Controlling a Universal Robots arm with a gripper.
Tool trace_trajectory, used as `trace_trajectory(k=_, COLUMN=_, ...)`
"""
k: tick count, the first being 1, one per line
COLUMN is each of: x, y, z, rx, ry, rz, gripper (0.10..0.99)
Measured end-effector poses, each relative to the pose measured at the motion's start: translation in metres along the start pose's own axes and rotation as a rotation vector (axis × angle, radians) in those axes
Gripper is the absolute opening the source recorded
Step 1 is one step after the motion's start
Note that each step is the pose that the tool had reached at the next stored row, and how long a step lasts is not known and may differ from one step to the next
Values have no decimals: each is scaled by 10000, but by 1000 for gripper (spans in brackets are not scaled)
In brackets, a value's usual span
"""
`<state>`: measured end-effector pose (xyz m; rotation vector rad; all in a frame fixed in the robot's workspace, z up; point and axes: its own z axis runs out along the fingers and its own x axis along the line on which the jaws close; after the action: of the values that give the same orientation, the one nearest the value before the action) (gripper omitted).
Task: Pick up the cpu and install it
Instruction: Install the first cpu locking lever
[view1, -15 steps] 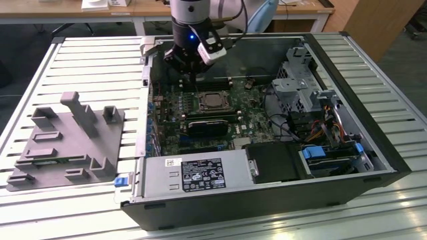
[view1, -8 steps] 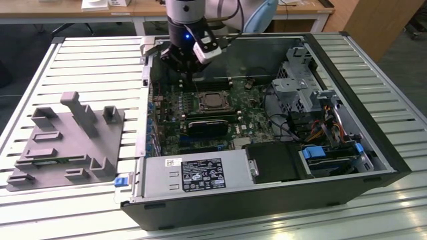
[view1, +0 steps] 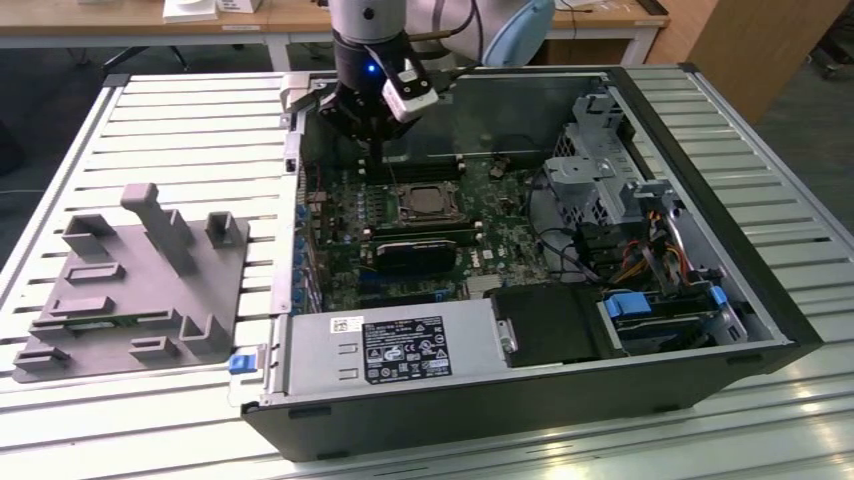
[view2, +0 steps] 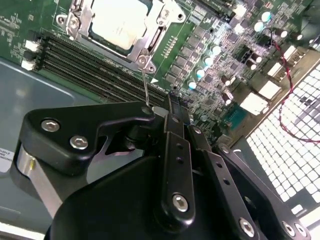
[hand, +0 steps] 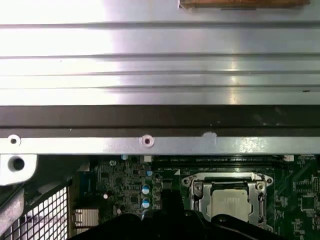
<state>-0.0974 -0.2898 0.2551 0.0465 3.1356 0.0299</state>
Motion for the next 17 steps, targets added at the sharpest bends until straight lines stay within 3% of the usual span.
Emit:
trace_trajectory(k=11, x=-19, y=1, z=4, rx=1, ry=1, rz=-1, gripper=106)
trace_trajectory(k=17, x=-101, y=3, z=5, rx=1, ry=1, rz=0, gripper=106)
